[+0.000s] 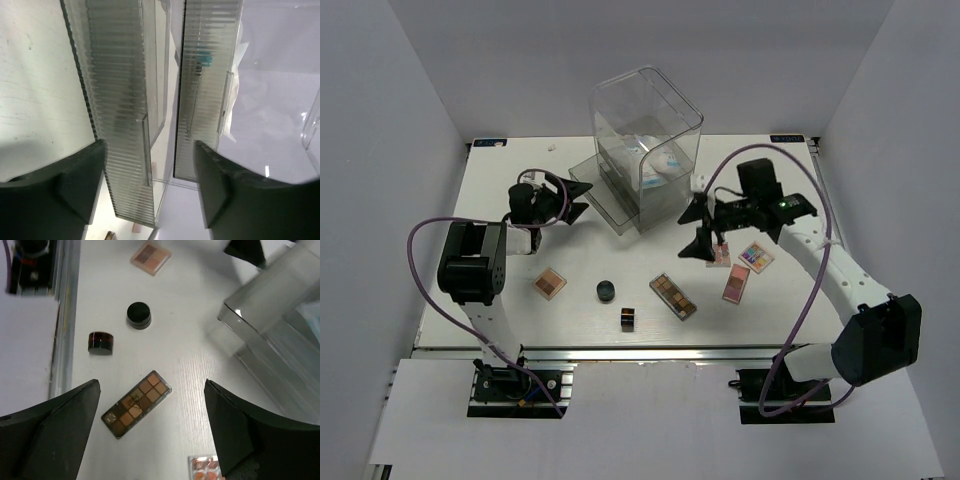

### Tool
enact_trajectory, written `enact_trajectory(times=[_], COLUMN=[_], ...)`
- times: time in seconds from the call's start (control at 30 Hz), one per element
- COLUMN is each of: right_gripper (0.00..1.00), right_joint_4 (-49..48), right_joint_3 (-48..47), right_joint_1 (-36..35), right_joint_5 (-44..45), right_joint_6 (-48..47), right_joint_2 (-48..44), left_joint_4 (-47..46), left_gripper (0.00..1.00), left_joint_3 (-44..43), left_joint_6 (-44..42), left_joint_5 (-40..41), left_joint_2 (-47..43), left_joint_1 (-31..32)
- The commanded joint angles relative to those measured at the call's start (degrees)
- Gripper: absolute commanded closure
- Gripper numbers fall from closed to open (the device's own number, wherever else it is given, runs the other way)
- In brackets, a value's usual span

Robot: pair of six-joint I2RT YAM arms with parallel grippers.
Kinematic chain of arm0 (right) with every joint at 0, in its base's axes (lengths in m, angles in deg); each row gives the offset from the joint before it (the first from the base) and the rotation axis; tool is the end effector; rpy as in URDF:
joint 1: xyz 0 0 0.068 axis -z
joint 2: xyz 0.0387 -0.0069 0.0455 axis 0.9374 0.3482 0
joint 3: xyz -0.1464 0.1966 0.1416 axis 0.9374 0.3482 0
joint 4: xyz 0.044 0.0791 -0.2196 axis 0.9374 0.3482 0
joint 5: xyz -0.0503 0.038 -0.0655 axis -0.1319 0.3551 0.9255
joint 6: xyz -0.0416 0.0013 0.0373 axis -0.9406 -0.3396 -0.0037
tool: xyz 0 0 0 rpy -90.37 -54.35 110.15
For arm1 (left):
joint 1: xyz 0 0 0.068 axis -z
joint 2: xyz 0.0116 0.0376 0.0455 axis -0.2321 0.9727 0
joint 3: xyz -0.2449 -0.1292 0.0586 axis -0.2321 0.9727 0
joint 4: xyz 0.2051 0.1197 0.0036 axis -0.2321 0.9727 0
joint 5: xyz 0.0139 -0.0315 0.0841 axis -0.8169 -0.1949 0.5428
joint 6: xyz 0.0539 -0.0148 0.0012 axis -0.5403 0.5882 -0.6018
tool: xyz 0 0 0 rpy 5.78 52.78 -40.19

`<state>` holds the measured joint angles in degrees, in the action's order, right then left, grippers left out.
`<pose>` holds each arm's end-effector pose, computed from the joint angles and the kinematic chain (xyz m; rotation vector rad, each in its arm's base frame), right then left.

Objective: Organize the makeup

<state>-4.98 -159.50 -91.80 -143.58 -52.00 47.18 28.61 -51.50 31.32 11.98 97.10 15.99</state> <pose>0.2316 0.1281 0.3487 -1.4322 1.5002 0.8881 0.3735 -0.0374 0.1812 -0.8400 1.9114 -1.3988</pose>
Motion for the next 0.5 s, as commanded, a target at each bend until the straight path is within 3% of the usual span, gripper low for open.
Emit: enact_trajectory(times=[0.0, 0.1, 0.17, 0.3, 0.47], right_gripper=[0.11, 0.11, 0.11, 0.17, 0.22], right_joint_4=[7.79, 2.45, 3.99, 17.61, 16.58], right_joint_3=[5.25, 11.59, 11.97, 8.1, 5.91], right_joint_1=[-4.45, -9.11, -12.78, -19.55, -27.12], right_joint_5=[-0.7, 4.13, 4.76, 1.77, 7.99], right_joint_6=[-20.34, -25.62, -30.27, -47.32, -58.56], right_joint_2=[-3.23, -5.96, -4.66, 0.96, 7.99], left_joint_4=[5.29, 10.56, 16.68, 35.64, 53.53], left_gripper=[0.14, 0.06, 0.02, 0.02, 0.02], left_joint_3=[-2.51, -3.13, -3.22, -5.06, -8.14], left_joint_6=[-3.81, -7.4, -11.43, -21.72, -34.57], left_joint_5=[-0.18, 0.17, 1.22, 6.48, 17.72], left_joint_2=[-5.89, -9.13, -12.81, -21.6, -33.48], left_joint_1=[-0.54, -1.07, -1.6, -2.39, -2.48])
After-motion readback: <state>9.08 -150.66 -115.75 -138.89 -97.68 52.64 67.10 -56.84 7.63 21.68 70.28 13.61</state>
